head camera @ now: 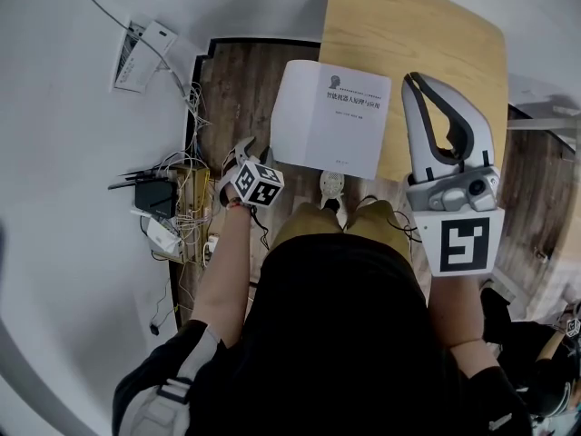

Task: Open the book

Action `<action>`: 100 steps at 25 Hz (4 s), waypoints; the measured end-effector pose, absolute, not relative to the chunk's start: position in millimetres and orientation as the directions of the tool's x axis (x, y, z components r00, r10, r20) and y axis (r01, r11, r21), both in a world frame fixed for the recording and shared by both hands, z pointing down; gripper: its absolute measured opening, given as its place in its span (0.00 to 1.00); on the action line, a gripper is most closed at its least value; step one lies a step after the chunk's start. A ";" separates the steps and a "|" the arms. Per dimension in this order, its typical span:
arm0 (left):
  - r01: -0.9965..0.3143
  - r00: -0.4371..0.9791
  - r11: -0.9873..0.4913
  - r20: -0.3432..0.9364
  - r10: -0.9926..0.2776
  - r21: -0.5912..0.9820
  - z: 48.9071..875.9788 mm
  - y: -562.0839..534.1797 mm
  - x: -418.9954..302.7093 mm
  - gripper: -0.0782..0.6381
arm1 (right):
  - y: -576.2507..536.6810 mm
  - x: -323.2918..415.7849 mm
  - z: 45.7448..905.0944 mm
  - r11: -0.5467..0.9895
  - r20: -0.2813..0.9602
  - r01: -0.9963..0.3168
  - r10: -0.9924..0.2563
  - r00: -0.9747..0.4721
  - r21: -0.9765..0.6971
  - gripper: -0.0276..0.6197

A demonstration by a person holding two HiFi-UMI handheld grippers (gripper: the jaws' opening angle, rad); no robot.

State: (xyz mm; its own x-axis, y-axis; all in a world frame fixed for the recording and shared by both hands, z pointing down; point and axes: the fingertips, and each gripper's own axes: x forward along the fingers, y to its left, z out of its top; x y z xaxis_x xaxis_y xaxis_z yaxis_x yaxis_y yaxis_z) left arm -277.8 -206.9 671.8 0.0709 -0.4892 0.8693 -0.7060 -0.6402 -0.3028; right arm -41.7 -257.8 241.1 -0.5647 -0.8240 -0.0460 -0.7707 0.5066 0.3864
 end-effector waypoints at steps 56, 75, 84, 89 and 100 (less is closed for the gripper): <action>-0.766 0.170 -0.506 0.635 -0.753 -0.395 495.3 -244.9 -209.7 0.34 | -230.6 14.9 217.7 0.503 -0.124 -0.781 -0.806 -0.578 0.371 0.09; -0.831 0.286 -0.411 0.346 -0.893 -0.376 348.5 -229.8 -131.2 0.34 | -191.9 51.4 205.4 0.524 -0.178 -0.763 -0.768 -0.615 0.378 0.09; -0.818 0.356 -0.424 0.236 -0.904 -0.389 288.4 -217.0 -100.5 0.34 | -187.3 53.2 196.6 0.541 -0.203 -0.759 -0.749 -0.631 0.363 0.09; -0.809 0.400 -0.435 0.171 -0.900 -0.396 260.9 -211.4 -87.0 0.34 | -186.8 51.5 191.1 0.545 -0.218 -0.759 -0.741 -0.635 0.356 0.09; -0.779 0.493 -0.480 0.080 -0.867 -0.403 224.2 -200.7 -58.6 0.34 | -183.7 47.6 185.4 0.547 -0.226 -0.753 -0.732 -0.642 0.365 0.09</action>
State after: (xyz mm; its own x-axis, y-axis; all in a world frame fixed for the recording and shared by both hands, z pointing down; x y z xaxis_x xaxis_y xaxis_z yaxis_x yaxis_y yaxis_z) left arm -58.6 -200.7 224.2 0.4926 -0.8665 0.0805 -0.7791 -0.4803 -0.4029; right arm 47.6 -183.7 185.4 -0.6422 -0.7323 -0.2265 -0.7530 0.5474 0.3651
